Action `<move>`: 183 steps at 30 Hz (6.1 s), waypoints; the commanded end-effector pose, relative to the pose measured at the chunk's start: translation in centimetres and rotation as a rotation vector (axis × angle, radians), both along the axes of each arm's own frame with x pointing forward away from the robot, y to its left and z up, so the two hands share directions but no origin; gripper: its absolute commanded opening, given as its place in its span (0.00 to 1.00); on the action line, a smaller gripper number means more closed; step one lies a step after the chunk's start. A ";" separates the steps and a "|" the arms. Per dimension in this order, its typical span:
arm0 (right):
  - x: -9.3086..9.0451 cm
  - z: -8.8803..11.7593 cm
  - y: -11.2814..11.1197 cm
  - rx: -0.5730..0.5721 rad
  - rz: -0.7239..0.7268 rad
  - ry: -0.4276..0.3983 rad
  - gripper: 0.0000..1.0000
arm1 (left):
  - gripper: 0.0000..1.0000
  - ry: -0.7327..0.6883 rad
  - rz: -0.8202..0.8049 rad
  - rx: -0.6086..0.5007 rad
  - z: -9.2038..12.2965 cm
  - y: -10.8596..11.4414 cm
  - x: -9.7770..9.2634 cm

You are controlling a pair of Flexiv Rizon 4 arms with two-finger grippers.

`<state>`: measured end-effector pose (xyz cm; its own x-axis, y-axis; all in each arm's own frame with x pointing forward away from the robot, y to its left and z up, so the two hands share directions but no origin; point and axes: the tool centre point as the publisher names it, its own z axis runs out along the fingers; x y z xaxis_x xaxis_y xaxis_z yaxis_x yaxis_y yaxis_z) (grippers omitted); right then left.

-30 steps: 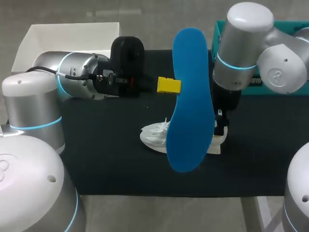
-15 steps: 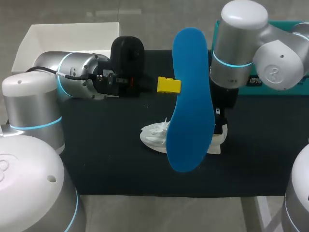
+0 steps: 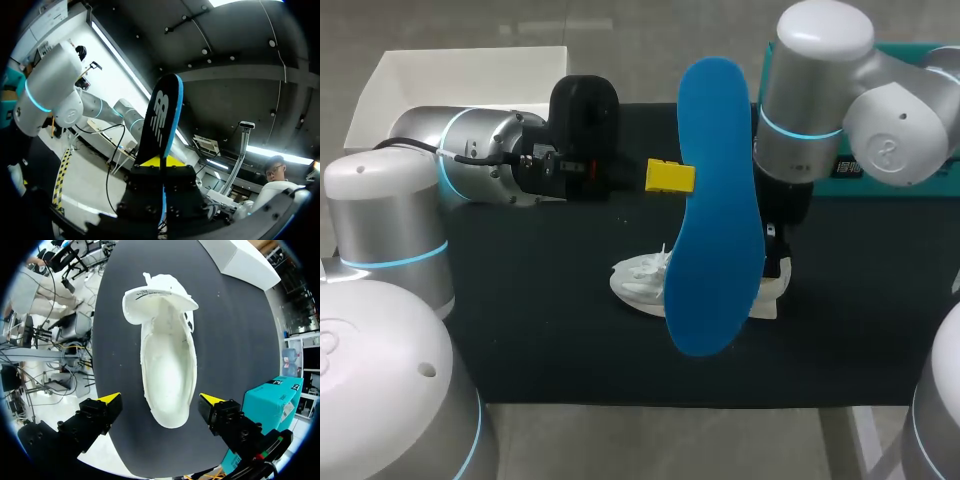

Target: Take the shoe out of the shoebox, open the shoe tongue, remove and reinsert the insole, then place the shoe into the shoebox

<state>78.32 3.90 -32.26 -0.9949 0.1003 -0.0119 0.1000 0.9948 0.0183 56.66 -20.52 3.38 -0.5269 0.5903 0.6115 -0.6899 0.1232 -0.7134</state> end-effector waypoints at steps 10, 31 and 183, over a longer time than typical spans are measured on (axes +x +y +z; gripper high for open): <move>-0.1 0.0 -0.1 0.000 -0.001 -0.002 1.00 | 0.00 0.001 0.001 0.000 0.0 0.0 -0.1; 6.4 -3.5 2.9 -0.004 0.020 -0.046 1.00 | 0.00 0.001 0.001 0.000 0.0 0.0 -0.1; 4.0 -0.4 7.7 0.561 -1.130 0.196 1.00 | 0.00 0.001 0.001 0.000 0.0 0.0 -0.1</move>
<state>83.51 13.18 -32.61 -0.2975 0.8729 0.3868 0.9484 0.2238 0.2244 56.67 -20.52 3.38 -0.5269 0.5904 0.6114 -0.6899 0.1232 -0.7134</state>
